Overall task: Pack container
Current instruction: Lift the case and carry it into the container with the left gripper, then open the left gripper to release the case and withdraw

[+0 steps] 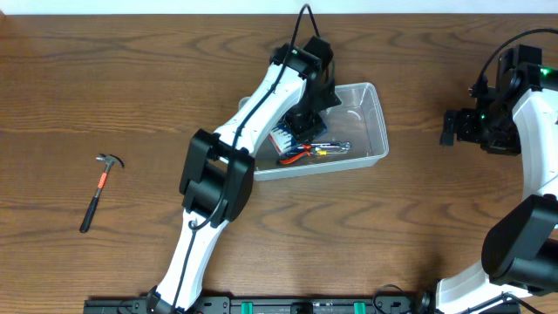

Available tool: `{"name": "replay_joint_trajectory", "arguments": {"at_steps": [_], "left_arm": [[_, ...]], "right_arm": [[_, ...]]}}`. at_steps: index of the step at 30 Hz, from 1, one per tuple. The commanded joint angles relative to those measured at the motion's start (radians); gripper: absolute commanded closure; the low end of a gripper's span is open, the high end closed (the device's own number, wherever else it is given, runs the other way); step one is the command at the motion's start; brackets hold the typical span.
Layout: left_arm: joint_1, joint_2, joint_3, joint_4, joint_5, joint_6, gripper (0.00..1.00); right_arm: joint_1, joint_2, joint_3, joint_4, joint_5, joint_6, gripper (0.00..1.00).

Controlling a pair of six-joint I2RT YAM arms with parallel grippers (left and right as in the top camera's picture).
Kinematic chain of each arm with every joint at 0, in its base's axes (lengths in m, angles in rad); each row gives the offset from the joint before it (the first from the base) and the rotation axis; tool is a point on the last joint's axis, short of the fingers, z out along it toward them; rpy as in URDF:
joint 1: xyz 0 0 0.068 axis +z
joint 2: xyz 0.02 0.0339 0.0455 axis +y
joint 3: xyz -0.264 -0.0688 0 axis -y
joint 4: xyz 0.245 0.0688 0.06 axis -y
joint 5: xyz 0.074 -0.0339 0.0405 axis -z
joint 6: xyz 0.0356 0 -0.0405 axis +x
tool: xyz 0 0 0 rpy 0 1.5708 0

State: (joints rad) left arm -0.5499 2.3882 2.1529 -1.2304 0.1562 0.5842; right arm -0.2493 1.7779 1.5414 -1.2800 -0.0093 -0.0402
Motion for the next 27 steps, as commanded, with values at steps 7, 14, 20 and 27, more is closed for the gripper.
{"name": "replay_joint_trajectory", "arguments": {"at_steps": [7, 14, 20, 27], "left_arm": [[0.005, 0.016, 0.003, -0.011, 0.001, 0.013, 0.57], [0.005, -0.016, 0.003, -0.027, -0.005, -0.006, 0.15], [0.006, -0.113, 0.003, -0.038, -0.091, -0.006, 0.04], [0.058, -0.319, 0.003, -0.113, -0.223, -0.159, 0.01]], "right_arm": [[0.008, 0.003, -0.004, -0.007, -0.01, -0.009, 0.01], [0.008, 0.003, -0.004, -0.007, -0.01, -0.009, 0.01], [0.008, 0.003, -0.004, -0.007, -0.01, -0.009, 0.01], [0.008, 0.003, -0.004, -0.006, -0.01, -0.01, 0.01]]}}
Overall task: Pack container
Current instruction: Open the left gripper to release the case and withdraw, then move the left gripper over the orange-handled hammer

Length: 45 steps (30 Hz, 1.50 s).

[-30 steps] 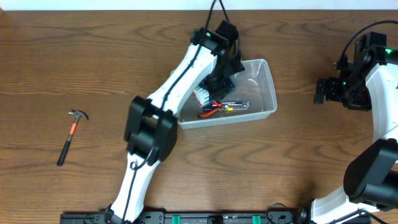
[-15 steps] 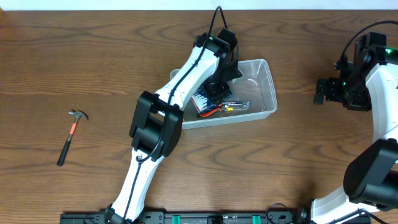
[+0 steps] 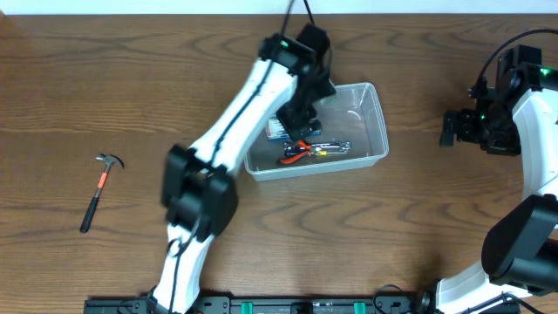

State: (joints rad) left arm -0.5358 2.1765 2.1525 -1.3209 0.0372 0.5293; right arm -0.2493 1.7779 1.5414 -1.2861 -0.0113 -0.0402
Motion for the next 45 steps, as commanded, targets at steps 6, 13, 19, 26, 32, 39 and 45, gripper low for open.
{"name": "replay_joint_trajectory", "arguments": {"at_steps": [6, 13, 19, 26, 32, 39, 45], "left_arm": [[0.267, -0.314, 0.004, -0.15, -0.188, -0.323, 0.02], [0.695, -0.418, 0.003, -0.19, -0.179, -0.93, 0.02], [0.796, -0.389, -0.075, -0.145, -0.179, -1.067, 0.02], [0.851, -0.372, -0.384, 0.044, -0.15, -1.069, 0.02], [0.936, -0.372, -0.661, 0.25, -0.025, -1.065, 0.02], [1.003, -0.35, -0.827, 0.425, 0.053, -1.001, 0.02], [1.024, -0.305, -0.827, 0.468, 0.057, -0.987, 0.02]], "right_arm": [[0.008, 0.003, -0.004, 0.0, -0.008, -0.01, 0.01], [0.008, 0.003, -0.004, 0.004, -0.008, -0.01, 0.01], [0.008, 0.003, -0.004, 0.008, -0.008, -0.01, 0.01], [0.008, 0.003, -0.004, 0.008, -0.007, -0.022, 0.01], [0.008, 0.002, -0.004, 0.007, -0.007, -0.029, 0.01], [0.008, 0.003, -0.004, 0.007, -0.004, -0.029, 0.01], [0.008, 0.003, -0.005, 0.007, -0.004, -0.037, 0.01]]}}
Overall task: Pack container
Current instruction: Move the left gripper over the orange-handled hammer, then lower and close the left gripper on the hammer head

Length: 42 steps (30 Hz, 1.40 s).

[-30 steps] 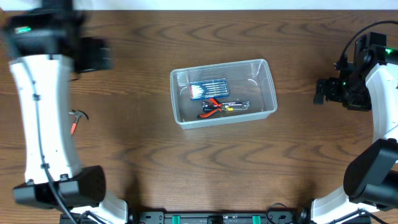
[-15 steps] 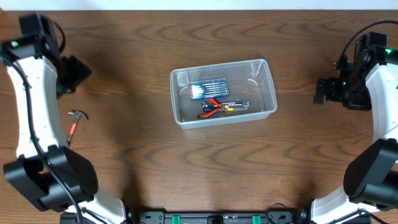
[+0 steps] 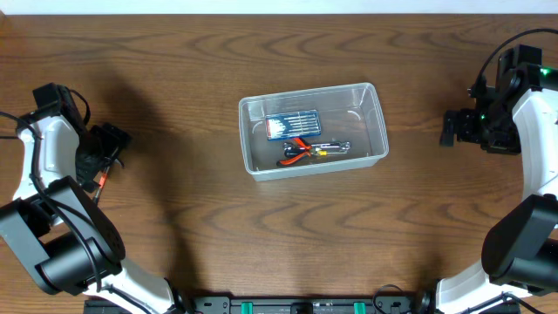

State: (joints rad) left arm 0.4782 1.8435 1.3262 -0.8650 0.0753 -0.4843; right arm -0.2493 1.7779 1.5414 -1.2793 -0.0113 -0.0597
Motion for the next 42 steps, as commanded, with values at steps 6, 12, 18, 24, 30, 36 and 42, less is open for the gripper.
{"name": "replay_joint_trajectory", "arguments": {"at_steps": [6, 12, 18, 24, 30, 36, 42], "left_arm": [[0.011, 0.092, -0.001, 0.061, 0.019, 0.027, 0.02], [0.011, 0.137, -0.001, 0.107, 0.018, 0.032, 0.02], [0.011, 0.137, 0.038, 0.121, 0.012, 0.047, 0.02], [0.011, 0.137, 0.099, 0.085, -0.038, 0.058, 0.02], [0.018, 0.138, 0.113, 0.097, -0.069, 0.072, 0.01], [0.037, 0.185, 0.113, 0.101, -0.068, 0.072, 0.01], [0.037, 0.237, 0.113, 0.096, -0.056, 0.059, 0.02]], "right_arm": [[0.008, 0.003, -0.005, -0.014, -0.003, -0.025, 0.01], [0.008, 0.003, -0.004, -0.022, 0.0, -0.024, 0.01], [0.008, 0.003, -0.005, -0.023, -0.001, -0.023, 0.01], [0.008, 0.003, -0.005, -0.023, 0.0, -0.013, 0.01], [0.008, 0.003, -0.005, -0.025, -0.001, 0.022, 0.01], [0.008, 0.003, -0.005, -0.043, -0.001, 0.032, 0.01], [0.008, 0.003, -0.005, -0.055, -0.001, 0.041, 0.01]]}}
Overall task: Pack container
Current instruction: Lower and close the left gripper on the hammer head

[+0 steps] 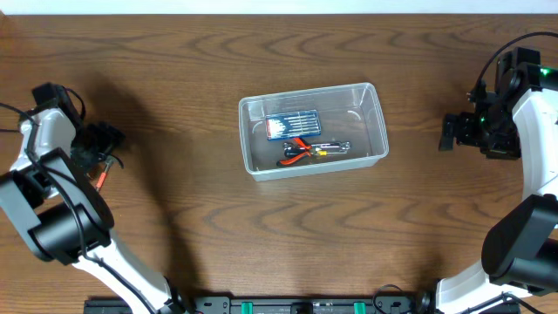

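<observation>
A clear plastic container (376, 122) stands at the table's middle. Inside it lie a blue card of bits (292, 126) and red-handled pliers (312, 149). At the far left, my left gripper (102, 142) hangs over the head end of a small hammer. Only a bit of the hammer's orange handle (102, 175) shows below the fingers. Whether the jaws hold the hammer is hidden from above. My right gripper (446, 133) hovers at the far right, away from the container, with nothing seen in it.
The left arm's dark shadow (148, 131) falls on the wood between the hammer and the container. The table's far edge (279, 12) runs along the top of the view.
The left arm has shifted a little at the hammer, its gripper sitting slightly higher in the view. The container, its contents and the right arm are unchanged.
The left gripper was down inside the container at the blue card, with the hammer lying free at the left. Then it stood a bit higher over the card. Later it was across the table over the hammer's head, and it is still there.
</observation>
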Available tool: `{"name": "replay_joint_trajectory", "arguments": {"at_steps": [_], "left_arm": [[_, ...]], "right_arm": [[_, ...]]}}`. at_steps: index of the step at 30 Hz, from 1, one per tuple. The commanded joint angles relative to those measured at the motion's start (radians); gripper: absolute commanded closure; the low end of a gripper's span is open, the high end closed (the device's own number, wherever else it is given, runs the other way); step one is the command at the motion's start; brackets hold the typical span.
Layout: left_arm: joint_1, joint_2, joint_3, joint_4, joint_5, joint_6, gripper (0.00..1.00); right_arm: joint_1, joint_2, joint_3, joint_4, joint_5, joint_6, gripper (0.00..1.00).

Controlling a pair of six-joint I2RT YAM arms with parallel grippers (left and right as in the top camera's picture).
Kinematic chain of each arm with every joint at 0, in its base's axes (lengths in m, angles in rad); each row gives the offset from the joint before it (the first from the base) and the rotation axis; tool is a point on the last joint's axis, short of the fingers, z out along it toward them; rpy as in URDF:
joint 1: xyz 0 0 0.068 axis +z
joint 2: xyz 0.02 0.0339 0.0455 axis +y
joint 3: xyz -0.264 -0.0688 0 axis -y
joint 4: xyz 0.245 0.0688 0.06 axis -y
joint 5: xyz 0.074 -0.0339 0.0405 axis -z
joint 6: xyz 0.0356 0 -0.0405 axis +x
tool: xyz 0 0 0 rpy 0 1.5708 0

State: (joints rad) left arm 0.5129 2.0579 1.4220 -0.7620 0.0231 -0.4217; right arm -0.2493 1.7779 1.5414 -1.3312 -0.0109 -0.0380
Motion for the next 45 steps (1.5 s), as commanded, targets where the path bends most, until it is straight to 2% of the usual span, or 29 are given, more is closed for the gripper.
{"name": "replay_joint_trajectory", "arguments": {"at_steps": [1, 12, 18, 26, 34, 42, 45], "left_arm": [[0.001, 0.025, 0.017, -0.008, -0.005, -0.006, 0.02], [0.001, 0.03, 0.014, -0.003, -0.004, -0.008, 0.02], [0.001, 0.03, 0.014, 0.013, 0.049, 0.005, 0.0], [0.001, 0.03, 0.014, 0.013, 0.049, 0.006, 0.16], [0.001, 0.03, 0.014, 0.012, 0.049, 0.005, 0.29], [0.001, 0.03, 0.014, 0.011, 0.049, -0.002, 0.36], [0.001, 0.03, 0.014, 0.011, 0.049, -0.002, 0.43]], "right_arm": [[0.008, 0.003, -0.005, -0.003, -0.001, 0.023, 0.01], [0.008, 0.003, -0.005, -0.002, 0.0, 0.023, 0.01], [0.008, 0.003, -0.005, -0.002, 0.0, 0.023, 0.01], [0.008, 0.003, -0.005, -0.008, 0.0, 0.022, 0.01], [0.008, 0.003, -0.005, -0.009, 0.003, 0.022, 0.01], [0.008, 0.003, -0.005, -0.016, 0.008, 0.022, 0.01], [0.008, 0.003, -0.005, -0.017, 0.008, 0.022, 0.01]]}}
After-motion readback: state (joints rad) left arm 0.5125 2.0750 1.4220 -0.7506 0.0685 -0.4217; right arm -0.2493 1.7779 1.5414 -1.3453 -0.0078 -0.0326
